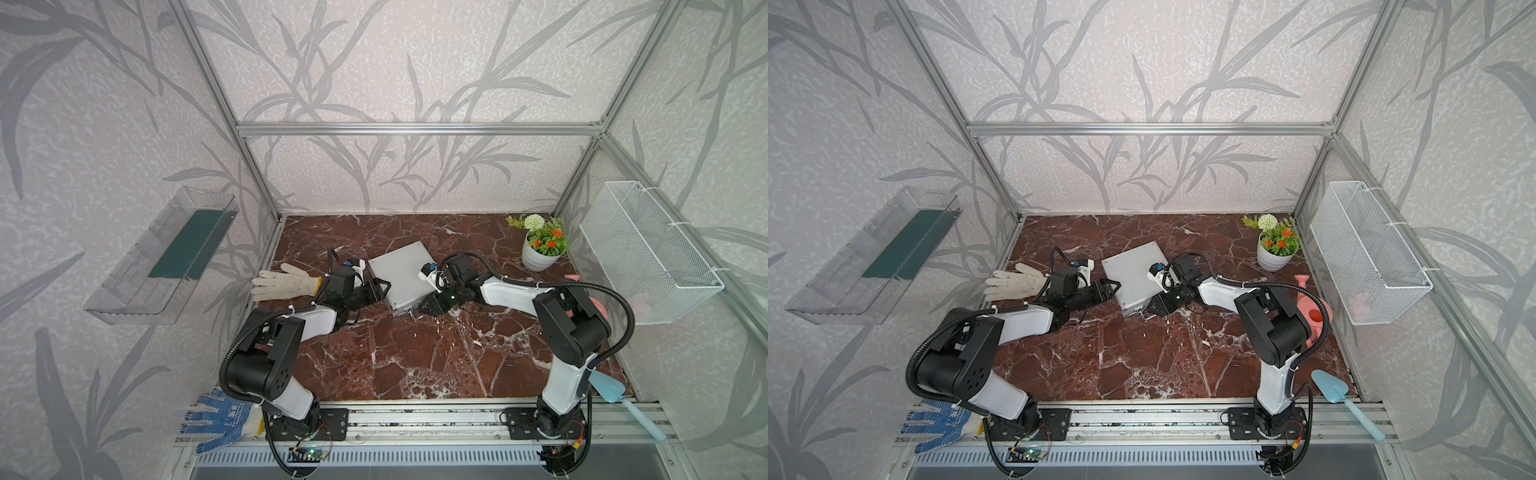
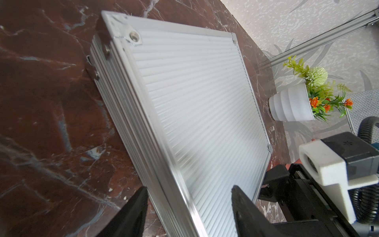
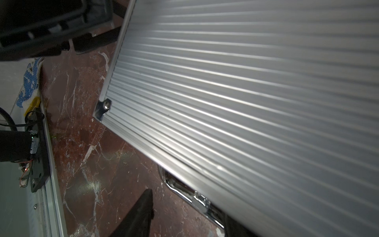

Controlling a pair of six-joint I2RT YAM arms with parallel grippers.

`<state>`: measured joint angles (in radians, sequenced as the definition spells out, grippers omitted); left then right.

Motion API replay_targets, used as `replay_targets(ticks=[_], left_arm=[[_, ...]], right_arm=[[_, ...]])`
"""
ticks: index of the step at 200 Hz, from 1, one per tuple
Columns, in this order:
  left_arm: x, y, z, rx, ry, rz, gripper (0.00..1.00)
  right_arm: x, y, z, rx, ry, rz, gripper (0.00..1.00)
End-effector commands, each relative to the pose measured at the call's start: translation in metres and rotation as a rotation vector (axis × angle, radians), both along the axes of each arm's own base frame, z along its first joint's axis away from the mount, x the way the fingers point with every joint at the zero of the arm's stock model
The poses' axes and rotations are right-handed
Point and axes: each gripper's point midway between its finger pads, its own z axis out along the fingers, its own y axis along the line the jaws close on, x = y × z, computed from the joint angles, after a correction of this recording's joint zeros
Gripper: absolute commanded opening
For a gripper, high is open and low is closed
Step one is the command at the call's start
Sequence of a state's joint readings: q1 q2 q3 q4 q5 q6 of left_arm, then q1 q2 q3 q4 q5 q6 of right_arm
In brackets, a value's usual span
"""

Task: Open the poker set cases
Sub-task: Open the fastener on the poker set case.

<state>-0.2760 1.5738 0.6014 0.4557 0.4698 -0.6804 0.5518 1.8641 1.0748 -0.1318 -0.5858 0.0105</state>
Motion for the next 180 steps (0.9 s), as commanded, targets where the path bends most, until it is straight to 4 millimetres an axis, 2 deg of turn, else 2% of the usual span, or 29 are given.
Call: replay_targets(ticks=[1,65,132,163,180], left_arm=[[0.002,-0.005,0.007,0.0,-0.022,-0.019,0.66],[0.002,-0.006,0.004,-0.009,-0.016,-0.025,0.65],[0.002,-0.006,0.004,-0.008,-0.019,-0.027,0.65],[0.002,-0.006,0.003,-0.006,-0.016,-0.027,0.65],[0.001,-0.006,0.004,-0.002,-0.018,-0.027,0.65]], right_arm=[[0.009,0.01,0.015,0.045,-0.038,0.015,0.54],[0.003,0.017,0.031,0.074,-0.061,0.063,0.5],[-0.014,0.018,0.039,0.102,-0.074,0.121,0.39],[-0.025,0.021,0.039,0.114,-0.047,0.16,0.39],[-0.024,0.017,0.036,0.1,-0.048,0.14,0.38]])
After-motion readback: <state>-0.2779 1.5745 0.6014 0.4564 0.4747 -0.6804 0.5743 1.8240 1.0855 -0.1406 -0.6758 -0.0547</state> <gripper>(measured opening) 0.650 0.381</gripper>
